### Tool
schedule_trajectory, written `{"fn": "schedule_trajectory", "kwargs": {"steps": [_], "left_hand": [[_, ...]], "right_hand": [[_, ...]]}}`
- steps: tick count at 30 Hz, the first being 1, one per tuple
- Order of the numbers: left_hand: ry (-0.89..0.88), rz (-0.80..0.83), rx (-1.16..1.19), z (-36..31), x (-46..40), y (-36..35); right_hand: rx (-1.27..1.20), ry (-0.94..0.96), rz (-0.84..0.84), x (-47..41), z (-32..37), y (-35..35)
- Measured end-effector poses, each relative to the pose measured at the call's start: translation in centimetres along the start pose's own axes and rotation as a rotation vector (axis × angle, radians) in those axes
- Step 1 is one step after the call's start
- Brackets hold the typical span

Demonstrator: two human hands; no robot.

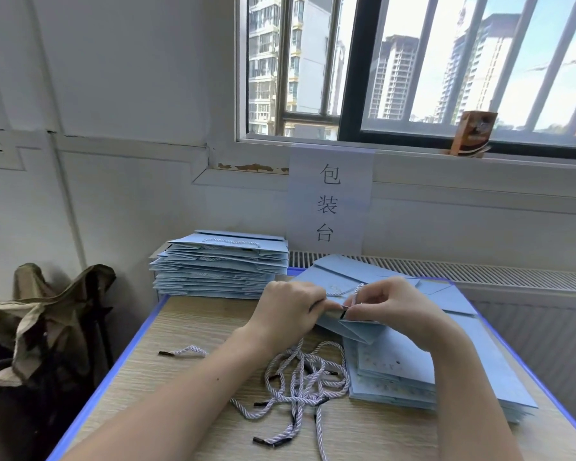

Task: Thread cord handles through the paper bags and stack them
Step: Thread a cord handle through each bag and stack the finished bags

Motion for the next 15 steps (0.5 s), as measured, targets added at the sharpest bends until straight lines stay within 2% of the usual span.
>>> {"fn": "schedule_trajectory", "kwargs": {"steps": [6,11,15], "left_hand": [[-0.116,-0.09,0.11,-2.0,-1.0,1.3],[-0.122,0.09,0.298,-1.9,-0.6,-0.4],[-0.068,0.056,0.348,-1.6,-0.3,-0.8]], "right_hand": [[0.035,-0.016,-0.059,-0.4,-0.5,0.2],[0.029,-0.018,-0.079,-0.4,-0.5,0.4],[0.018,-0.007,-0.043,-0.3,-0.3,0.0]]}}
Point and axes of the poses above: each hand's wrist, its own x-axis away from the middle knuckle, its own y-axis out of the back of the hand, z = x × y, the point moved 8 cm from there along -x, towards the middle knuckle, and after that the axes turned 13 degrees about -y, right-handed, at the moved point
